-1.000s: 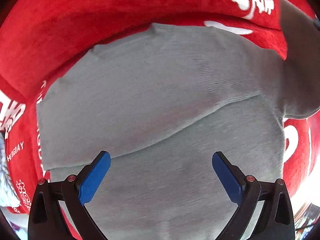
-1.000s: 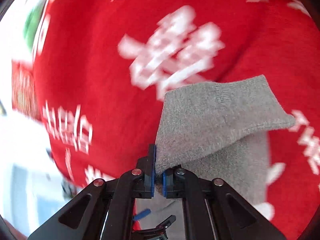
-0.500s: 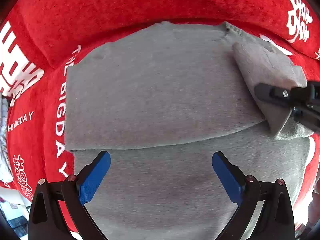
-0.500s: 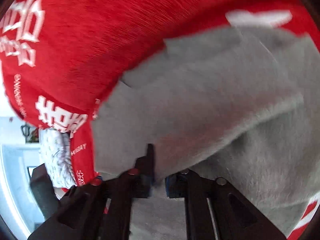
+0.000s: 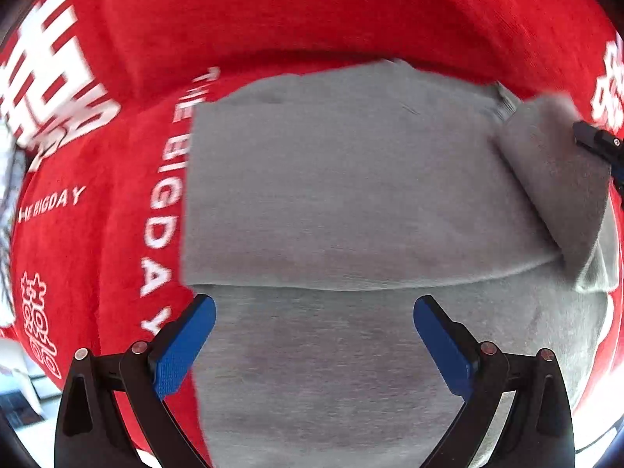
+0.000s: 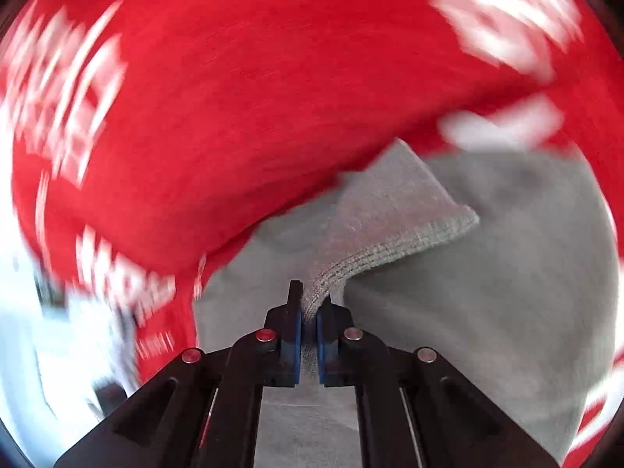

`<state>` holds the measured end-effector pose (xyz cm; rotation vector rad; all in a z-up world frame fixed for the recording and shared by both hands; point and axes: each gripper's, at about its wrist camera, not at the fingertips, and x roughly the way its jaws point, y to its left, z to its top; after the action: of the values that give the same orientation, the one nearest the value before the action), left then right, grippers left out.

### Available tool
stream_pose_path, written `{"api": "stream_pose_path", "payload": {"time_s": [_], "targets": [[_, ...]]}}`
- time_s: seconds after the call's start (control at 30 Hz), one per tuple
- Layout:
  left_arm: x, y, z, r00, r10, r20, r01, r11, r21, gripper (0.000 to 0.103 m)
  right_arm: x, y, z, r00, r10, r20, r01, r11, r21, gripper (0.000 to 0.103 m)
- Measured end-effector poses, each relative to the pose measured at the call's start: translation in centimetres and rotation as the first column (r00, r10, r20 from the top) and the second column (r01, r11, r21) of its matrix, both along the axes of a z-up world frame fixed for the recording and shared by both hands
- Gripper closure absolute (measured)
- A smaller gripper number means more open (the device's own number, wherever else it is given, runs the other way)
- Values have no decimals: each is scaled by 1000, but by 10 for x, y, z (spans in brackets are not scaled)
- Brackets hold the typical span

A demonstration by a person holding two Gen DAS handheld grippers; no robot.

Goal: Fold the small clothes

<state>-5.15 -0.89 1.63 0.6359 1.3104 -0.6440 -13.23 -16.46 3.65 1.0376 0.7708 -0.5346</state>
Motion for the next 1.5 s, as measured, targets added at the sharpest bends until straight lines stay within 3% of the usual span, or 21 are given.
{"api": "stream_pose_path", "payload": {"time_s": [0.07,0.17,0.23,0.27,0.3,0.43,0.53,0.63,0.73,0.77,0.8,0.83,0.87,0.93,1.07,1.23,1.27,1.3,1.4,1.5], "targets": [[12,9,2,999,31,13,-31,1000,-4,1,42,26,3,980,187,-70,-192,979,-75,94],[29,21,1,997,74,17,-74,997,3,1,77,61,-19,916,367,-160,-375,927,-25,88],[36,26,0,995,99,5,-99,995,0,1,84,77,-37,876,423,-230,-427,904,36,67],[42,28,0,994,110,-16,-110,994,-13,1,80,83,-43,865,431,-256,-432,900,56,53],[41,27,1,993,113,-31,-114,993,-24,1,67,87,-44,869,423,-256,-422,904,63,49],[47,13,-5,988,77,-133,-89,992,-88,1,10,79,-39,931,318,-182,-299,946,126,48],[46,-11,-15,975,31,-219,-60,990,-129,1,-52,59,-42,976,140,-164,-106,973,204,47],[46,-34,-28,957,-5,-290,-41,988,-151,1,-121,36,-53,987,-83,-139,121,949,291,43],[43,-57,-34,953,-9,-302,-43,985,-167,2,-164,26,-62,959,-272,-80,282,893,351,42],[43,-59,-33,953,-10,-303,-45,984,-175,16,-174,22,-66,939,-342,-46,333,865,376,39],[43,-65,-32,950,-13,-311,-47,981,-186,41,-178,19,-67,925,-378,-29,360,850,385,38],[42,-67,-31,952,-14,-307,-44,982,-182,58,-181,15,-69,910,-415,-13,387,835,391,38],[44,-71,-29,953,-25,-303,-31,983,-180,94,-181,12,-71,903,-430,-4,396,829,394,38],[40,-72,-17,946,-24,-324,-45,978,-205,93,-177,6,-71,898,-440,-4,407,827,388,38],[54,-59,11,955,-29,-296,-57,959,-279,93,-184,-13,-57,908,-418,-13,394,843,365,38],[55,-37,1,955,-26,-296,-47,970,-237,93,-191,-27,-50,930,-362,-62,363,883,299,42],[50,-35,-7,956,-31,-290,-33,976,-215,93,-193,-28,-53,933,-349,-85,358,890,283,65],[46,-32,-12,959,-35,-280,-23,979,-201,93,-194,-30,-53,933,-341,-113,359,896,261,95],[38,-31,-18,962,-38,-271,-17,980,-198,93,-202,-35,-50,938,-322,-129,343,917,202,96],[37,-32,-21,966,-29,-258,-21,982,-189,93,-221,-38,-59,929,-351,-116,369,900,231,96]]}}
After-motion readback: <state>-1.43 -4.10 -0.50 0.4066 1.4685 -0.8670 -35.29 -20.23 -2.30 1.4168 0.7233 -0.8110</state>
